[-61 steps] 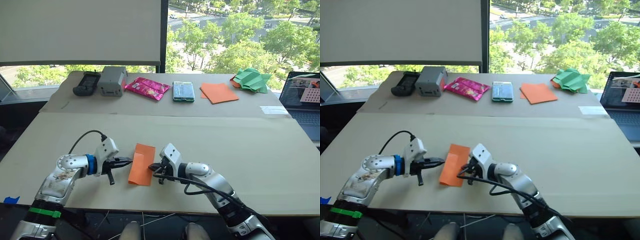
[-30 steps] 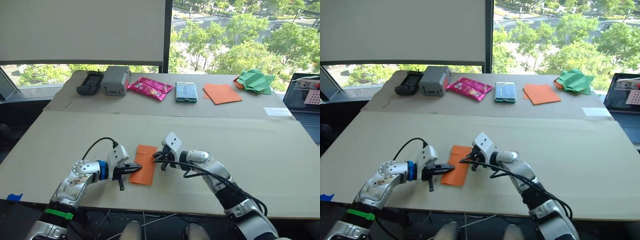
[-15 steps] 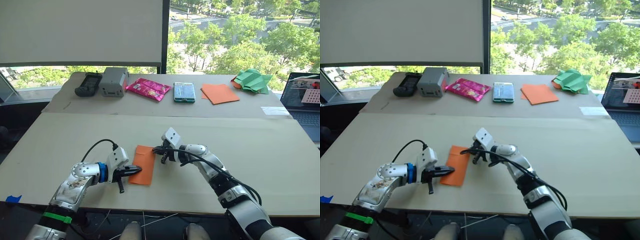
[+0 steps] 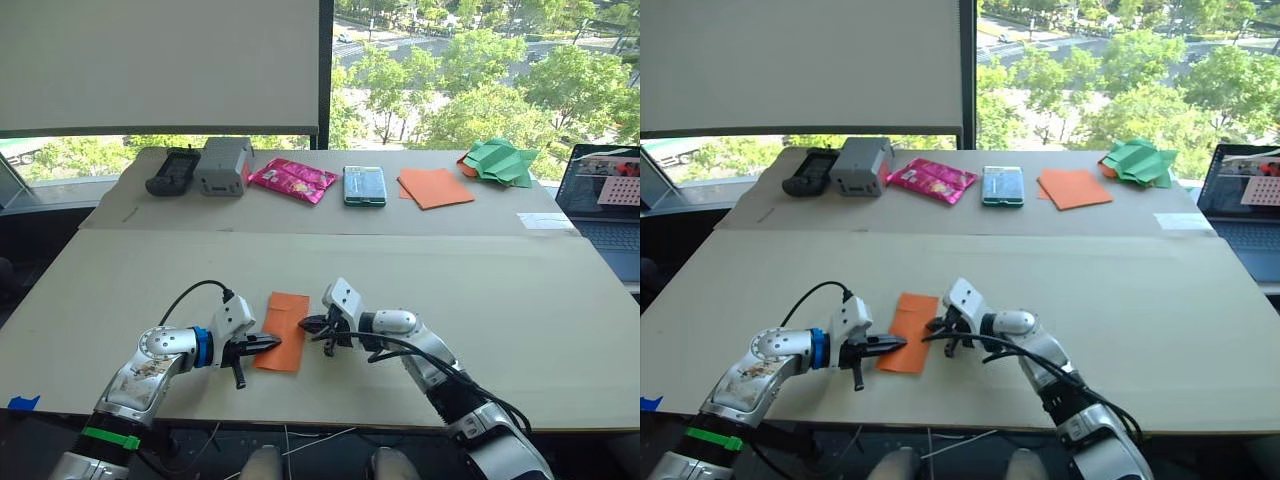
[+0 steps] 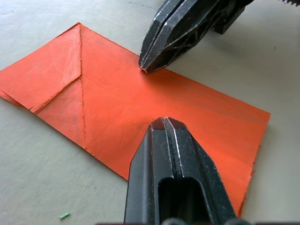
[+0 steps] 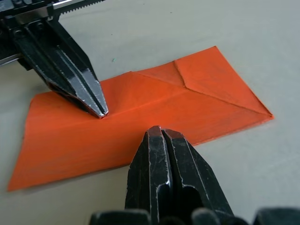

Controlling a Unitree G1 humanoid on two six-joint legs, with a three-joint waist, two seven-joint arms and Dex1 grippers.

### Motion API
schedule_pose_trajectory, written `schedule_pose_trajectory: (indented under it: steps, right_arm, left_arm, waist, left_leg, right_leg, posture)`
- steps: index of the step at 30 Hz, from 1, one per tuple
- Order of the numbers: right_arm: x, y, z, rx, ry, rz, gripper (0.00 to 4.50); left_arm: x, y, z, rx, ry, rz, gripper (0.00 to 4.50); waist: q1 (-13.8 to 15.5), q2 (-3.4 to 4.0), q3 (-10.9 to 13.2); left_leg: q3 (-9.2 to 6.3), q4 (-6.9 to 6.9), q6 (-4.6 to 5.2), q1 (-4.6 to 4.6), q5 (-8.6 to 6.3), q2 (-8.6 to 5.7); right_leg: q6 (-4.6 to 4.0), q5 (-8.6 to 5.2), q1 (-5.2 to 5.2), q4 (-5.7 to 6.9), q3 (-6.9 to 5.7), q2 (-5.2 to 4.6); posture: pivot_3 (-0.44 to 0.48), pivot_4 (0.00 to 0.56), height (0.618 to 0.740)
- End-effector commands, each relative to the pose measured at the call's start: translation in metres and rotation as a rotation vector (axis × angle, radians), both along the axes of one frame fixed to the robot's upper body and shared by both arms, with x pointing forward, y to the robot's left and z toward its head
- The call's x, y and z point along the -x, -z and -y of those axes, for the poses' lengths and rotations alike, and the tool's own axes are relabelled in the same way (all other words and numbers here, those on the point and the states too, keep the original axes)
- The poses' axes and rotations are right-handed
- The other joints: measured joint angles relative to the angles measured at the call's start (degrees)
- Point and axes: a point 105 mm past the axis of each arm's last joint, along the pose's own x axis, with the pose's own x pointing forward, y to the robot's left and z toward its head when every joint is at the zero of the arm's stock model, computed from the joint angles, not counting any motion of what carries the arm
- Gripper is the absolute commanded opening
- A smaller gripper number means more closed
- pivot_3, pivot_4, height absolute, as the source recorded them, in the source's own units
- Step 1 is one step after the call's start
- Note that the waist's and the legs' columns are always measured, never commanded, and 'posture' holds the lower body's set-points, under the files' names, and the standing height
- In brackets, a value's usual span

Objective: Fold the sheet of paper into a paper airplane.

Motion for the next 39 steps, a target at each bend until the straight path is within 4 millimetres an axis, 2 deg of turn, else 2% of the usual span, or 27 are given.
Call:
schedule_pose_trajectory:
  steps: [1,11,28,30,34,39]
  right_arm:
    - [0.028,0.035,0.004,0.105,-0.062,-0.145,0.05]
    - [0.061,0.043,0.006,0.185,-0.202,-0.188,0.05]
    - [0.087,0.048,0.006,0.295,-0.361,-0.106,0.05]
    - [0.086,0.045,0.007,0.296,-0.36,-0.078,0.05]
    - [0.073,0.018,0.007,0.18,-0.281,-0.03,0.05]
    - [0.062,-0.028,0.02,-0.005,-0.144,-0.007,0.05]
  left_arm:
    - [0.003,0.003,-0.003,-0.025,0.006,-0.024,0.0]
    - [0.003,0.005,-0.005,-0.031,0.007,-0.033,0.0]
    - [0.012,0.008,-0.01,-0.039,0.003,-0.054,0.0]
    - [0.012,0.007,-0.012,-0.041,0.0,-0.052,0.0]
    - [0.008,-0.006,-0.018,-0.023,-0.027,-0.019,0.0]
    - [0.001,-0.045,-0.034,0.047,-0.085,0.049,0.0]
  waist:
    - [0.02,0.0,-0.02]
    - [0.0,0.0,-0.09]
    - [0.01,0.01,-0.19]
    - [0.01,0.01,-0.19]
    - [0.12,-0.04,-0.15]
    - [0.52,-0.23,0.28]
  left_leg:
    - [0.0,0.0,0.0,0.0,0.0,0.0]
    - [0.01,-0.01,-0.02,0.04,-0.01,0.0]
    - [0.02,-0.05,-0.05,0.08,-0.04,0.0]
    - [0.01,-0.06,-0.06,0.09,-0.04,0.01]
    - [0.02,-0.08,-0.08,0.06,-0.05,0.0]
    - [0.01,-0.09,-0.08,-0.3,-0.05,0.0]
  right_leg:
    - [0.0,0.0,0.0,0.0,0.0,0.0]
    - [0.0,-0.07,0.0,-0.01,0.0,-0.01]
    - [0.01,-0.11,0.01,-0.12,0.0,-0.03]
    - [0.01,-0.11,0.01,-0.13,0.0,-0.03]
    - [0.02,-0.12,-0.01,-0.18,0.0,-0.04]
    - [0.04,-0.11,-0.21,-0.38,-0.03,-0.04]
  posture:
    - [0.0,0.15,0.702]
    - [0.0,0.15,0.702]
    - [0.0,0.15,0.702]
    - [0.0,0.15,0.702]
    - [0.0,0.15,0.702]
    - [0.0,0.15,0.702]
